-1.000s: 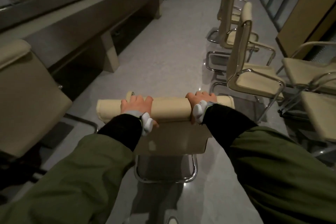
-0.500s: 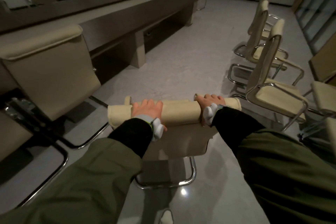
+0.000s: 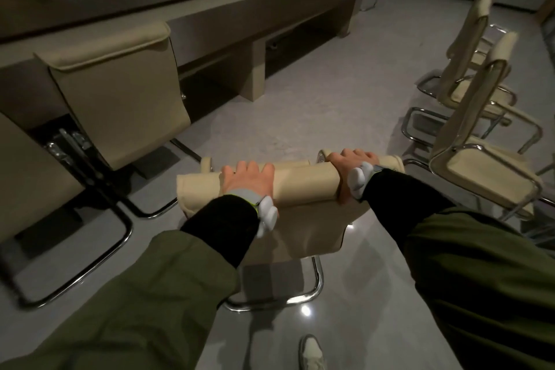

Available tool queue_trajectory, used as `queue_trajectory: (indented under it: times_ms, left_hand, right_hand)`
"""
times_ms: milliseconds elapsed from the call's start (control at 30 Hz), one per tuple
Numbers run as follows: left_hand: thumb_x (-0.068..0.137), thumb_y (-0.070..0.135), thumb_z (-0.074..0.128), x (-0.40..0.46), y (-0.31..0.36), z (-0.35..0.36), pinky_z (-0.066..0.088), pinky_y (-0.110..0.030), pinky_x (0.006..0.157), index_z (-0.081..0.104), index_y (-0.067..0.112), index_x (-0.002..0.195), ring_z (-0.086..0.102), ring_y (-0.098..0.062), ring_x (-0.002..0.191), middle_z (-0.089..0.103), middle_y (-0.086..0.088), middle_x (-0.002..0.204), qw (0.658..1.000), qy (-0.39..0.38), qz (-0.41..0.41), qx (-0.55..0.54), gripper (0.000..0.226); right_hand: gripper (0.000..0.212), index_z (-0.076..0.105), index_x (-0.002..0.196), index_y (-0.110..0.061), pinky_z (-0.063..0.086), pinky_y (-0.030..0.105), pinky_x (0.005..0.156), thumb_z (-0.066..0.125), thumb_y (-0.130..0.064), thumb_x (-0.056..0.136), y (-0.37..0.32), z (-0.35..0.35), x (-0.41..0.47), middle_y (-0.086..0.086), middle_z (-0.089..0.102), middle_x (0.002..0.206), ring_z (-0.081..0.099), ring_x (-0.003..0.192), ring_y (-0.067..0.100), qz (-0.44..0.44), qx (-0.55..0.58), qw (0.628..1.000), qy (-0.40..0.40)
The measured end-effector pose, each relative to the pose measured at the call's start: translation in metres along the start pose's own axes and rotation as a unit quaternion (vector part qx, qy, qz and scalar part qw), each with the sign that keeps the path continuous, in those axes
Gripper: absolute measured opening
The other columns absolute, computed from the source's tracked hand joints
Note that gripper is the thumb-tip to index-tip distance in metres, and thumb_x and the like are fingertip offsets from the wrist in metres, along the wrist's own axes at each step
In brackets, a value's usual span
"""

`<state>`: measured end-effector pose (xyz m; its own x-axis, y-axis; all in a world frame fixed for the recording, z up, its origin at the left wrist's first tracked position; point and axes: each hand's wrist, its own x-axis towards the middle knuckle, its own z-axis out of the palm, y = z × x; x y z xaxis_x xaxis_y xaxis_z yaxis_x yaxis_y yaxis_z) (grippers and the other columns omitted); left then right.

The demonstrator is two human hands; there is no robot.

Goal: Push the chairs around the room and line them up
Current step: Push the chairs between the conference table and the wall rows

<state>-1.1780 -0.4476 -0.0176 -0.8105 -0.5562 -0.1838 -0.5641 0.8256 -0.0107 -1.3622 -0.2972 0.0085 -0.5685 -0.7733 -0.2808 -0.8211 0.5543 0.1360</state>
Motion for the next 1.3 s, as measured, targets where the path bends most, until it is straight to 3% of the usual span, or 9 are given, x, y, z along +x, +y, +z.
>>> queue_trajectory:
  times_ms: [233, 500, 600, 867, 1067, 1300]
  left_hand:
    - [0.081, 0.044, 0.070, 0.042, 0.016, -0.008, 0.029, -0.047, 0.096, 0.042, 0.024, 0.126, 0.041, -0.034, 0.119, 0.047, -0.011, 0.125, 1.000, -0.006, -0.009, -0.015, 0.056]
    - [0.059, 0.056, 0.083, 0.103, 0.031, -0.022, 0.031, -0.046, 0.088, 0.039, 0.025, 0.128, 0.044, -0.035, 0.114, 0.048, -0.010, 0.121, 0.999, -0.030, -0.043, -0.004, 0.087]
    - [0.056, 0.064, 0.083, 0.125, 0.038, -0.029, 0.033, -0.047, 0.092, 0.038, 0.027, 0.132, 0.043, -0.035, 0.116, 0.047, -0.009, 0.123, 0.997, -0.036, -0.061, -0.011, 0.096]
    - [0.058, 0.061, 0.083, 0.184, 0.056, -0.042, 0.032, -0.051, 0.101, 0.037, 0.031, 0.135, 0.042, -0.035, 0.121, 0.046, -0.007, 0.126, 0.993, -0.033, -0.114, -0.019, 0.095]
    - [0.056, 0.064, 0.083, 0.225, 0.059, -0.047, 0.034, -0.049, 0.100, 0.036, 0.033, 0.138, 0.043, -0.034, 0.120, 0.045, -0.007, 0.126, 0.990, -0.026, -0.137, -0.014, 0.099]
    - [0.053, 0.065, 0.081, 0.267, 0.052, -0.051, 0.034, -0.048, 0.096, 0.038, 0.035, 0.134, 0.045, -0.031, 0.115, 0.046, -0.004, 0.121, 0.989, -0.012, -0.146, -0.008, 0.096]
  right_hand:
    - [0.090, 0.040, 0.134, -0.036, 0.033, 0.043, 0.105, 0.087, -0.047, 0.058, 0.030, -0.010, 0.038, 0.002, 0.047, 0.125, 0.048, 0.119, 0.029, -0.019, -0.005, 1.000, -0.003]
    - [0.087, 0.041, 0.129, -0.040, 0.034, 0.042, 0.100, 0.083, -0.050, 0.053, 0.069, -0.011, 0.109, 0.000, 0.049, 0.121, 0.049, 0.117, 0.029, -0.045, -0.011, 0.999, 0.013]
    - [0.082, 0.042, 0.127, -0.040, 0.037, 0.042, 0.095, 0.079, -0.051, 0.055, 0.084, -0.015, 0.139, -0.001, 0.050, 0.122, 0.052, 0.116, 0.028, -0.061, -0.023, 0.997, 0.034]
    - [0.081, 0.044, 0.126, -0.039, 0.033, 0.038, 0.085, 0.076, -0.043, 0.052, 0.120, -0.025, 0.204, -0.001, 0.049, 0.118, 0.051, 0.112, 0.027, -0.105, -0.005, 0.993, 0.051]
    - [0.078, 0.044, 0.124, -0.039, 0.034, 0.039, 0.090, 0.075, -0.041, 0.052, 0.141, -0.033, 0.243, 0.001, 0.049, 0.115, 0.050, 0.110, 0.028, -0.130, 0.011, 0.990, 0.051]
    - [0.075, 0.045, 0.117, -0.040, 0.032, 0.040, 0.083, 0.075, -0.042, 0.048, 0.147, -0.039, 0.292, 0.000, 0.050, 0.109, 0.052, 0.105, 0.029, -0.131, 0.007, 0.989, 0.061]
